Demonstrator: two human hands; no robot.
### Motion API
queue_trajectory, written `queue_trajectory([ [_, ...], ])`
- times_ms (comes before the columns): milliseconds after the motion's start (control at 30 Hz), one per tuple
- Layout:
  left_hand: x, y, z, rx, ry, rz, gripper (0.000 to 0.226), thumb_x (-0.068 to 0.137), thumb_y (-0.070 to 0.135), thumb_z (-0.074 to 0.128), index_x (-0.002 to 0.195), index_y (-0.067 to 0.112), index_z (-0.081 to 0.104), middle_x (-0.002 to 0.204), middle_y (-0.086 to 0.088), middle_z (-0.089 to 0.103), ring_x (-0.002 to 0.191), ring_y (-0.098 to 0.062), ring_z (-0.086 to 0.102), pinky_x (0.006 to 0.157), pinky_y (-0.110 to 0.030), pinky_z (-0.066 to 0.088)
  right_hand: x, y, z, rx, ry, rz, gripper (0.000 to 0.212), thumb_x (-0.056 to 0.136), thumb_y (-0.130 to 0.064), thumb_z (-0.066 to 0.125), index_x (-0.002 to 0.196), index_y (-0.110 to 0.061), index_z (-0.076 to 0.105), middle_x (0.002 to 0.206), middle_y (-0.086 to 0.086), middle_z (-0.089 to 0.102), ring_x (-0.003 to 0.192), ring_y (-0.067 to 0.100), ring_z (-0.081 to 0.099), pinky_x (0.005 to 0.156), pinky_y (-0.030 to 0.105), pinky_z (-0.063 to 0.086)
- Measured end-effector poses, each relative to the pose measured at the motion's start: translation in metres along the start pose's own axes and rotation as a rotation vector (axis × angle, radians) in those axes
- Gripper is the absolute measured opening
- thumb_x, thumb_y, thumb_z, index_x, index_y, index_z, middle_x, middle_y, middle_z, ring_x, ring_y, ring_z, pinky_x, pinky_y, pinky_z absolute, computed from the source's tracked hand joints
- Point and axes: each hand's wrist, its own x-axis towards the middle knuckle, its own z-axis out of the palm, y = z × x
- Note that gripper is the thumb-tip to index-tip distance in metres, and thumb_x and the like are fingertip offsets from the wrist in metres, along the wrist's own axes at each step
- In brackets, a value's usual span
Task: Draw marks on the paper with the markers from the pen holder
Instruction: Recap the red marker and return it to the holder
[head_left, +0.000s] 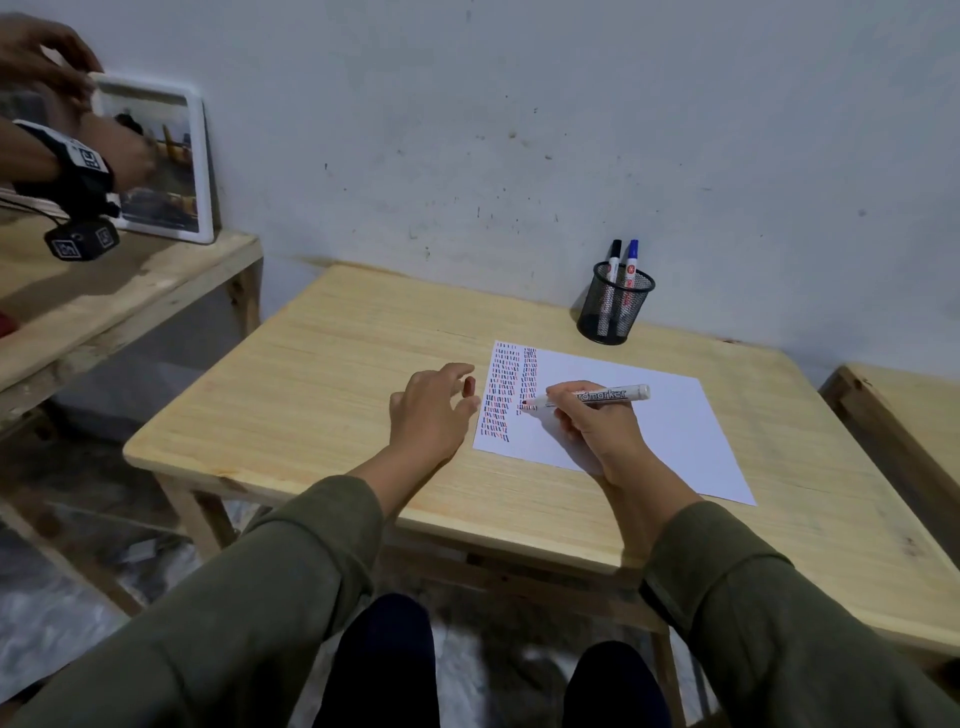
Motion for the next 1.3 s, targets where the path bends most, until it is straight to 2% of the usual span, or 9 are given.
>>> queue_trajectory([
  [233,0.016,0.009,0.008,0.024,0.011,0.015,0.025,0.093,0.019,0.050,0.111,0.028,0.064,0.106,0.006,0.070,0.113,-0.019,0.052,0.093,-0.034,0.034,-0.003,-0.015,-0.005,-0.023,-0.026,-0.043,0.007,0.084,-0.008,0.064,0.082,-0.009,0.071,0.059,0.001,0.059,0.049,0.010,0.052,0.049,0.016,0.043],
  [367,0.023,0.032,0.004,-0.335,0.091,-0.057,0.015,0.086,0.021,0.058,0.091,0.031,0.068,0.084,0.012,0.068,0.094,-0.017,0.064,0.085,-0.038,0.053,-0.001,-0.040,-0.007,0.004,-0.062,-0.101,0.008,0.086,-0.008,0.063,0.083,-0.013,0.069,0.066,0.005,0.062,0.054,0.013,0.055,0.053,0.021,0.045],
  [433,0.027,0.053,-0.004,-0.537,0.113,-0.096,0.013,0.087,0.020,0.059,0.092,0.026,0.069,0.083,0.009,0.070,0.081,-0.010,0.065,0.069,-0.016,0.055,0.000,-0.055,-0.007,0.019,-0.073,-0.131,0.008,0.086,-0.008,0.062,0.087,-0.014,0.068,0.071,0.008,0.064,0.058,0.016,0.058,0.058,0.023,0.047],
  [467,0.029,0.064,-0.009,-0.583,0.106,-0.104,0.013,0.089,0.018,0.058,0.096,0.022,0.069,0.085,0.007,0.070,0.075,-0.003,0.061,0.057,-0.002,0.047,0.001,-0.062,-0.007,0.022,-0.079,-0.146,0.008,0.087,-0.008,0.062,0.088,-0.014,0.068,0.072,0.008,0.064,0.060,0.016,0.059,0.059,0.024,0.047],
  [533,0.037,0.079,-0.016,-0.661,0.105,-0.123,0.014,0.091,0.020,0.056,0.099,0.019,0.068,0.089,0.005,0.070,0.069,0.001,0.055,0.045,0.001,0.038,0.003,-0.075,-0.008,0.030,-0.088,-0.178,0.009,0.087,-0.010,0.062,0.089,-0.015,0.069,0.073,0.007,0.066,0.061,0.016,0.060,0.061,0.025,0.048],
  [733,0.052,0.107,-0.020,-0.834,0.083,-0.207,0.017,0.087,0.029,0.059,0.072,0.031,0.064,0.100,0.000,0.072,0.094,-0.017,0.062,0.073,-0.024,0.043,0.008,-0.106,-0.014,0.029,-0.073,-0.254,0.010,0.087,-0.010,0.061,0.090,-0.016,0.069,0.071,0.004,0.067,0.060,0.016,0.060,0.062,0.027,0.048],
  [933,0.055,0.124,-0.015,-0.945,0.004,-0.246,0.009,0.086,0.031,0.062,0.082,0.026,0.069,0.094,-0.004,0.071,0.100,-0.023,0.064,0.084,-0.028,0.044,0.009,-0.119,-0.021,0.028,-0.058,-0.276,0.010,0.087,-0.009,0.061,0.088,-0.017,0.068,0.073,0.009,0.067,0.057,0.013,0.060,0.061,0.024,0.048],
  [1100,0.057,0.137,-0.016,-1.005,-0.094,-0.291,0.025,0.088,0.031,0.061,0.102,0.013,0.072,0.091,-0.001,0.068,0.079,-0.010,0.061,0.058,-0.021,0.037,0.009,-0.124,-0.025,0.008,-0.061,-0.286,0.008,0.085,-0.012,0.065,0.086,-0.017,0.070,0.066,-0.002,0.068,0.057,0.009,0.061,0.062,0.026,0.047],
  [1300,0.058,0.153,-0.024,-1.163,-0.208,-0.413,0.025,0.088,0.024,0.063,0.108,0.009,0.067,0.062,0.009,0.066,0.066,-0.001,0.055,0.051,-0.017,0.027,0.008,-0.131,-0.030,0.008,-0.064,-0.307,0.006,0.084,-0.012,0.067,0.086,-0.016,0.070,0.065,-0.001,0.067,0.055,0.008,0.060,0.055,0.017,0.048],
])
